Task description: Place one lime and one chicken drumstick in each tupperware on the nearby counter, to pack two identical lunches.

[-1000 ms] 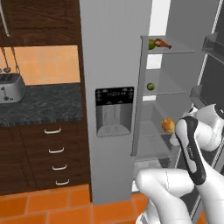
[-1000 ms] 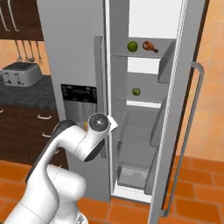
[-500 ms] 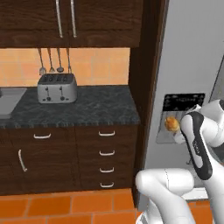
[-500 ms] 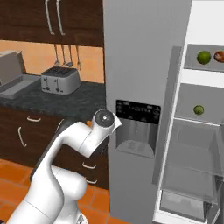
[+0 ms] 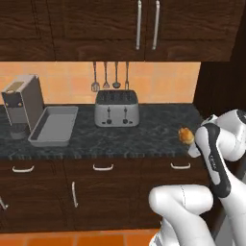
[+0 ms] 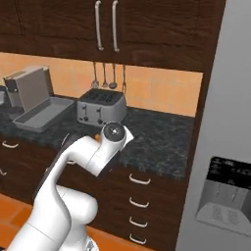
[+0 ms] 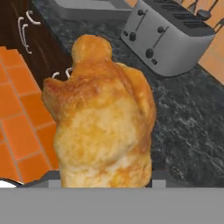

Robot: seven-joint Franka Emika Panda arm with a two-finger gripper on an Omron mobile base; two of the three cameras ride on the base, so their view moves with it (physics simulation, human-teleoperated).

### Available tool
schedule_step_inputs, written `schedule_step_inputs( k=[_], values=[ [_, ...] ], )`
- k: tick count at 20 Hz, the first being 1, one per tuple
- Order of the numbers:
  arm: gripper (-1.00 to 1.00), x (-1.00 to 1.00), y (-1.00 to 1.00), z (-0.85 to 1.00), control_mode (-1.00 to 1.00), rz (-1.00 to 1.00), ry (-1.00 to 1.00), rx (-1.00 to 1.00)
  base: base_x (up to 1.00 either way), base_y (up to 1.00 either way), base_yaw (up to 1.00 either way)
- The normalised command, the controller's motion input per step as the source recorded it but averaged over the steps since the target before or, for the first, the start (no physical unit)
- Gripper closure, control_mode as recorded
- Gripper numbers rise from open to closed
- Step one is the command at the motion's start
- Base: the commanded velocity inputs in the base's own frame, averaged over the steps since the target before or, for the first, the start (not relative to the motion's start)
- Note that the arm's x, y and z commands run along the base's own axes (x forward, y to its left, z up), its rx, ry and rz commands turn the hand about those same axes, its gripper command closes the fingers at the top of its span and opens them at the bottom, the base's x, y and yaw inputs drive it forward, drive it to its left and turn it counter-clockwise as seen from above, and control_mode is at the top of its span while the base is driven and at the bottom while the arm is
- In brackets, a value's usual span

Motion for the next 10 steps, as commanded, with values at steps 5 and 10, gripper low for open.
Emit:
schedule_step_inputs(
  k=[5,10],
  values=[
    [1.00,0.00,0.00,0.00,1.00,0.00,0.00,0.00,0.63,1.00,-0.01],
    [1.00,0.00,0.00,0.00,1.00,0.00,0.00,0.00,0.43,1.00,-0.03]
  ],
)
